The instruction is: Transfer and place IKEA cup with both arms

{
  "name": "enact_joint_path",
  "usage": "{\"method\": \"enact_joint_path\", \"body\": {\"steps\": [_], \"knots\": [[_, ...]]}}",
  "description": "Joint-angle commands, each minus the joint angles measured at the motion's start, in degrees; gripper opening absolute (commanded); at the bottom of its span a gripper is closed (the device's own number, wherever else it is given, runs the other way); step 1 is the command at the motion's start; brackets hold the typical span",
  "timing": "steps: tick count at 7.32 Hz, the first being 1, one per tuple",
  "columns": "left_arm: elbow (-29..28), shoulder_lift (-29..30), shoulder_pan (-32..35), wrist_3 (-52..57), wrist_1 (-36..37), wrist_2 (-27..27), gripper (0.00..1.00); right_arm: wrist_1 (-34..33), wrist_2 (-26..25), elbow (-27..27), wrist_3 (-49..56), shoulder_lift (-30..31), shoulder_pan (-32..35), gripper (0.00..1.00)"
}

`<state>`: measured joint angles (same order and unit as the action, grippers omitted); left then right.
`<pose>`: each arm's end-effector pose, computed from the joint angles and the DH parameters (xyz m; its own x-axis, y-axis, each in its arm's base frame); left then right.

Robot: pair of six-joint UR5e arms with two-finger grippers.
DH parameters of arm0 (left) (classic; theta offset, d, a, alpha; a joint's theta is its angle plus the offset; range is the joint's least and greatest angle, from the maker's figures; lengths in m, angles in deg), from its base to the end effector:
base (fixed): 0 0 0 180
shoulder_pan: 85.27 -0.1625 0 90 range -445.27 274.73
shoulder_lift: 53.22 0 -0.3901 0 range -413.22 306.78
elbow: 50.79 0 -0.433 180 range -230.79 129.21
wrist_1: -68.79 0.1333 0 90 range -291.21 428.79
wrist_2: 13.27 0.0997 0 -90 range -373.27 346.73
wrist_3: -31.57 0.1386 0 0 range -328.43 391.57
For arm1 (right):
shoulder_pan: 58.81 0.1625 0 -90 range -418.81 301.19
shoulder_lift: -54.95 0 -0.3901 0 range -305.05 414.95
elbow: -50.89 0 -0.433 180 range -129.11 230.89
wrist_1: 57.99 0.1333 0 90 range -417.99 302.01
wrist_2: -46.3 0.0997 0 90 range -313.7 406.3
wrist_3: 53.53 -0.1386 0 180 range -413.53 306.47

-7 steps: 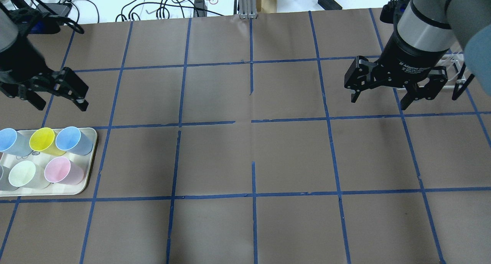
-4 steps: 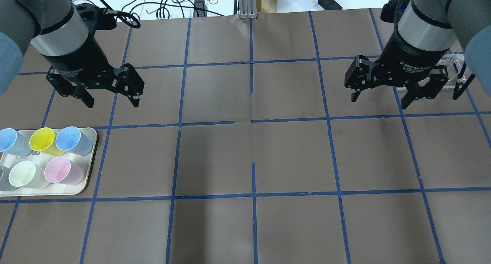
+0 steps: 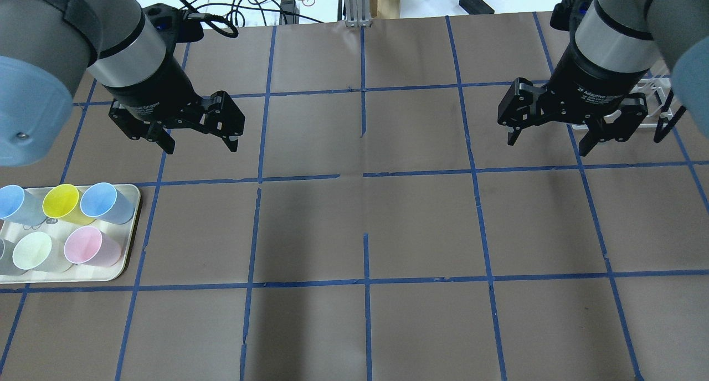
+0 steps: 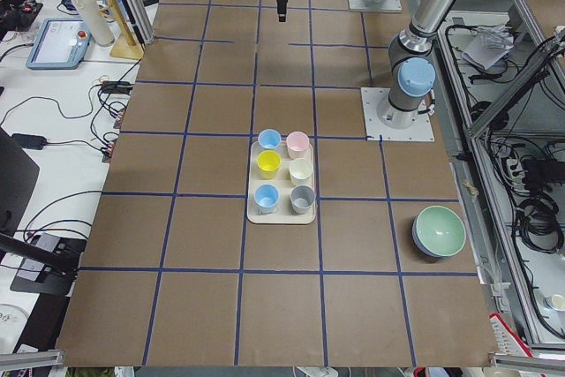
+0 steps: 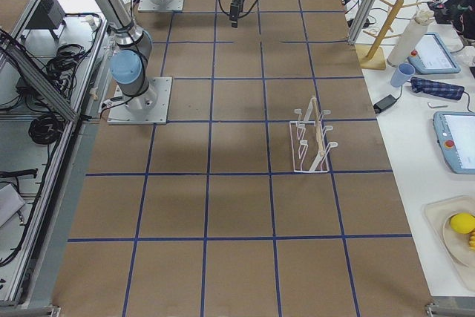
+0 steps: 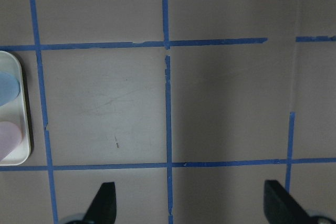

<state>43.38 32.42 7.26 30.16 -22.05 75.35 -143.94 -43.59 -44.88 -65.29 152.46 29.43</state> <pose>-0.1586 -0.4949 0.4132 -0.9995 0.0193 0.0238 0.0196 0.9997 0.0119 0.1189 -0.4797 0.4199 -0.9723 0.2337 0.0063 0.2338 0.9715 0.0399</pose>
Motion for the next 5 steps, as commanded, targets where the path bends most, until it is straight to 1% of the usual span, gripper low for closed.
{"method": "enact_joint_path", "body": {"steps": [1,5], "knots": [[0.0,-0.1,-0.1,-0.5,0.3,-0.6,1.0,0.0,0.1,0.0,0.1,0.6,0.0,1.0],[0.0,-0.2,-0.4,-0.4,0.3,-0.6,1.0,0.3,0.2,-0.1,-0.2,0.8,0.0,1.0]]}}
